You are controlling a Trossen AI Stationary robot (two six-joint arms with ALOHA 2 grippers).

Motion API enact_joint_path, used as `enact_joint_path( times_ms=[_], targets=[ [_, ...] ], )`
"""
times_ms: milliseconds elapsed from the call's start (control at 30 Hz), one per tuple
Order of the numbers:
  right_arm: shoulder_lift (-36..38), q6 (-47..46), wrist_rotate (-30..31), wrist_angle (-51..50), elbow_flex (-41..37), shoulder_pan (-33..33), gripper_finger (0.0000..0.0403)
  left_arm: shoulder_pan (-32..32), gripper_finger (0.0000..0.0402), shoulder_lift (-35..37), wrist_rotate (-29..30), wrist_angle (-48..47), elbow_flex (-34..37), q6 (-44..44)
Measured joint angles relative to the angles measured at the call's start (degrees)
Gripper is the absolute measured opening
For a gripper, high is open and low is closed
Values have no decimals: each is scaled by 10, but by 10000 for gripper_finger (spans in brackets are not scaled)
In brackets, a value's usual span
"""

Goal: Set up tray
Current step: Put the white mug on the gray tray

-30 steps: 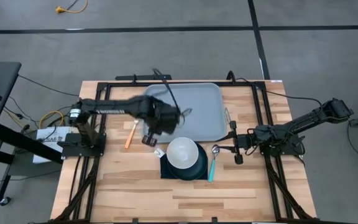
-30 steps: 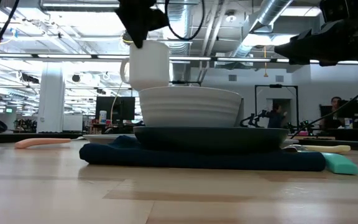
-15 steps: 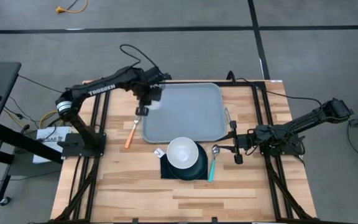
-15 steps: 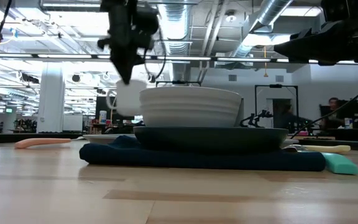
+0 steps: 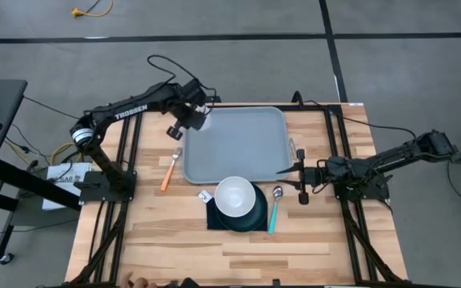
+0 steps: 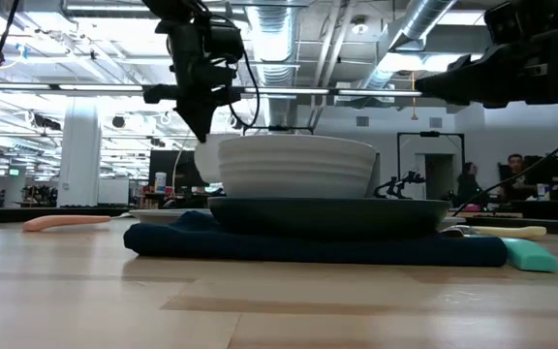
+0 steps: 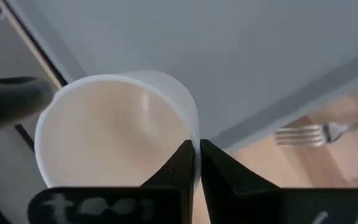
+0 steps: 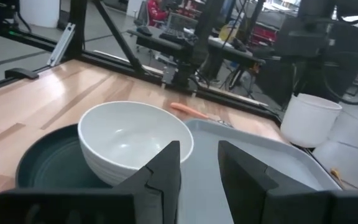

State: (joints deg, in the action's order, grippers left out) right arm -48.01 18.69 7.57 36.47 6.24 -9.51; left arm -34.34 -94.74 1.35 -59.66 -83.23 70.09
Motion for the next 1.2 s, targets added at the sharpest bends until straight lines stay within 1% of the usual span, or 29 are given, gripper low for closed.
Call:
enact_joint_path(
  times_ms=[67,167,267,400,533,700,933,1067,1200],
  targets=[
    [0,-6,0,0,0,3,102,-8,6,0,-7,1,10,18],
    [0,-7,0,0,0,4,102,-33,6,0,-36,17,36,18],
    [0,-7,-1,0,0,4,102,-58,6,0,-39,41,55,12],
    [0,-7,0,0,0,4,102,-79,6,0,-39,42,56,-4],
    [0,-7,0,0,0,4,102,-80,6,0,-40,40,56,2],
    [0,-7,0,0,0,4,102,-62,6,-7,-40,53,55,3],
    [0,-7,0,0,0,4,102,-46,6,-57,4,67,54,14],
    [0,-7,-1,-1,0,2,102,-52,6,-57,2,82,52,13],
    [0,-7,-1,-2,0,2,102,-57,6,-57,19,80,53,9]
  ],
)
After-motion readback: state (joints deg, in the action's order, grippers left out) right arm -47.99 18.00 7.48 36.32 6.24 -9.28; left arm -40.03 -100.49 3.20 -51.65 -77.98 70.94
